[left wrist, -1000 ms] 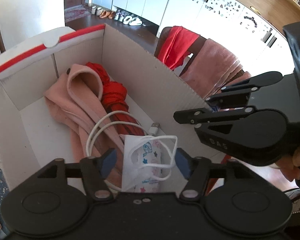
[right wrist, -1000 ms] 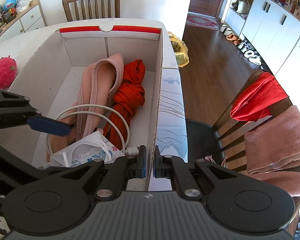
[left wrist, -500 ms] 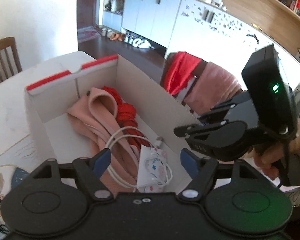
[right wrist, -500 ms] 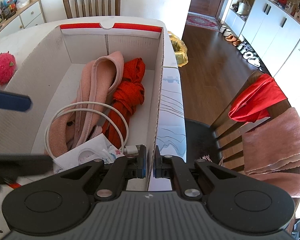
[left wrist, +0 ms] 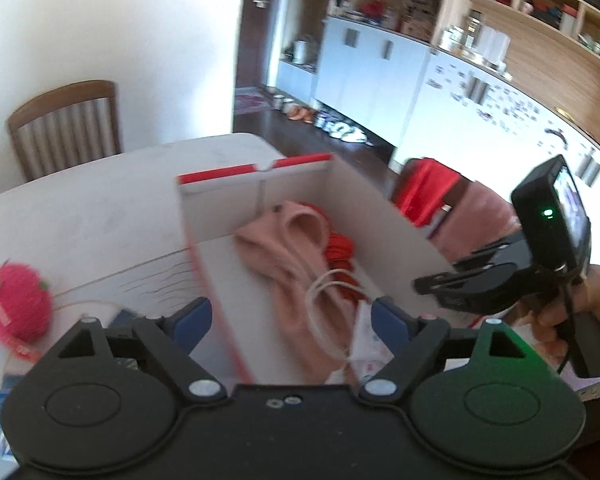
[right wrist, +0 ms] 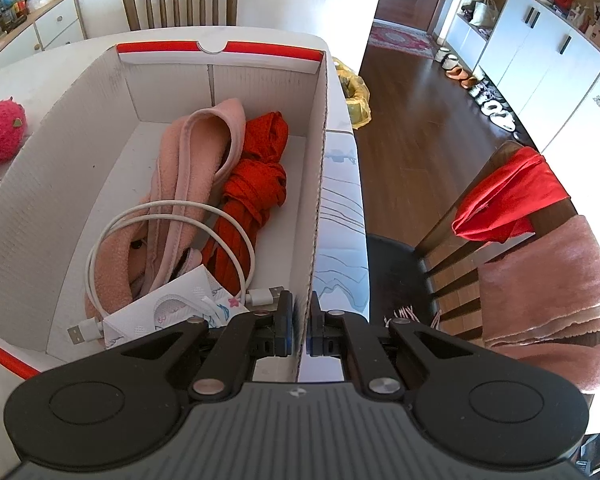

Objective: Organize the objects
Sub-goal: 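Move the left gripper back to the table over the brown beaded bracelet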

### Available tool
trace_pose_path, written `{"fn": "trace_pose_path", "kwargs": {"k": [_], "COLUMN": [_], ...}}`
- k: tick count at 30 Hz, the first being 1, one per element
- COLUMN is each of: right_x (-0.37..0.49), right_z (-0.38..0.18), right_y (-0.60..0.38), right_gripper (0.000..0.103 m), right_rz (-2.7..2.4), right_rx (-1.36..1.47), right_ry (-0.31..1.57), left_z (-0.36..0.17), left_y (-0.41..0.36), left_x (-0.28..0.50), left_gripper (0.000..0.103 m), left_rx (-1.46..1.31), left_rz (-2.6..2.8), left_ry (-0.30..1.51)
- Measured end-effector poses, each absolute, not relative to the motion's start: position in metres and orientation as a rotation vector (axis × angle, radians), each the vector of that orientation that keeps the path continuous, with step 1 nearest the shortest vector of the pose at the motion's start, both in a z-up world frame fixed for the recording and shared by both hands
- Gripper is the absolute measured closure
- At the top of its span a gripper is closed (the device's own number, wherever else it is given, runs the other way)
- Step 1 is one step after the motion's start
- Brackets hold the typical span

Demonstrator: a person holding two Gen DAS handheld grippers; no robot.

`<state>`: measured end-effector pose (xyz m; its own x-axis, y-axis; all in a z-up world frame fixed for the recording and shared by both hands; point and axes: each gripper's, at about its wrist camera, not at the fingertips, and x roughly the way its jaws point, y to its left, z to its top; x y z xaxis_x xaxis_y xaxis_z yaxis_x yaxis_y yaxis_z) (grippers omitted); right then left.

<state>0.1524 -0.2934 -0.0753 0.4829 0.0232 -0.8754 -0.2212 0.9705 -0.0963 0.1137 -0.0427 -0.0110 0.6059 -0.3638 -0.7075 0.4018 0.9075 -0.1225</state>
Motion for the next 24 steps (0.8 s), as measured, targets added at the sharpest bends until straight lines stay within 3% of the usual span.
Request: {"fn": "trace_pose_path", "kwargs": {"k": [11,24], "right_x": [0.156,0.156], "right_z": [-0.074,-0.076], "right_y": [-0.286,-0.275], "right_gripper": [0.097,0.095], "right_rz": [0.116,0.069], "right_rx": [-0.225,-0.243], "right_ry": [1.080,1.108], "left_z": [-0.022,-0.076], "left_y": [0.024,0.076], "left_x": [0.092,0.062], "left_gripper": [0.003,0.002], "left_rx": [0.036,0.150], "left_rz": [-0.279,-0.222], "left_ry": [0.784,0.872]}}
